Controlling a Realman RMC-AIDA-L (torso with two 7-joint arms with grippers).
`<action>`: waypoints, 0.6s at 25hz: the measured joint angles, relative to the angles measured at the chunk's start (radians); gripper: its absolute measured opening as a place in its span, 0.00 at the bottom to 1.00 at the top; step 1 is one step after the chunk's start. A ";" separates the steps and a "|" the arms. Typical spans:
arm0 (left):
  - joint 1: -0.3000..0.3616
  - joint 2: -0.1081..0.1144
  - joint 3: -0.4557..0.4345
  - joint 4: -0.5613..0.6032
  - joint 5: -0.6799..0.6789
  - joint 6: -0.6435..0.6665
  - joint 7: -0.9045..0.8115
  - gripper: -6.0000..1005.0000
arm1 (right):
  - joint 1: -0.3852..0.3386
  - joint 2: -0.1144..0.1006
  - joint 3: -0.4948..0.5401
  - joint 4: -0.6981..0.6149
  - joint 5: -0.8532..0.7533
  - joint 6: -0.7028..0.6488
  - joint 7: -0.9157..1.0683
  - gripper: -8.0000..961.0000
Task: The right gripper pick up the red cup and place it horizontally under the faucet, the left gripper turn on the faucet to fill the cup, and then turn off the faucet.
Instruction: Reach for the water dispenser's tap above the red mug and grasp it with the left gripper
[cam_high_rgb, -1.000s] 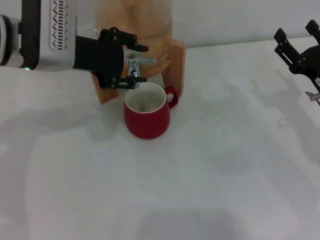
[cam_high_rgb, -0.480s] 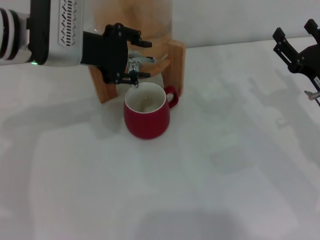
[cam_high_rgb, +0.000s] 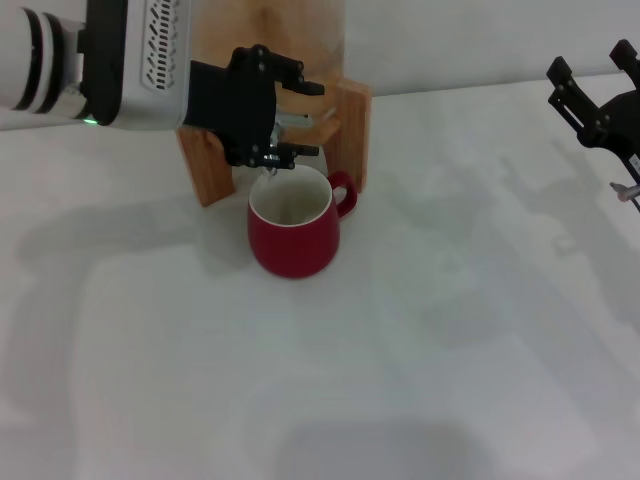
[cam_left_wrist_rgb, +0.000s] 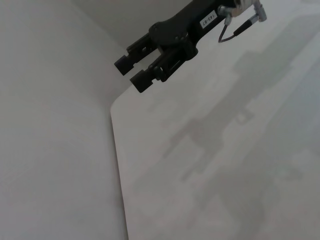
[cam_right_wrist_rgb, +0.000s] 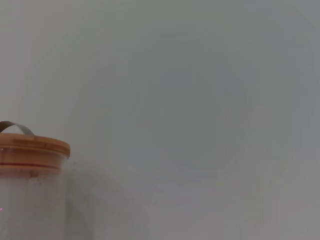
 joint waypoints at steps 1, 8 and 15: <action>0.000 -0.001 0.001 0.000 0.001 0.000 0.000 0.60 | 0.000 0.000 0.000 0.001 0.000 0.000 0.000 0.85; -0.001 -0.006 0.005 0.000 0.006 0.013 -0.015 0.60 | -0.001 0.000 0.000 0.003 0.000 0.000 0.000 0.85; 0.015 -0.003 0.006 0.023 0.009 0.036 -0.044 0.60 | -0.002 0.000 0.002 0.001 0.000 0.000 0.000 0.85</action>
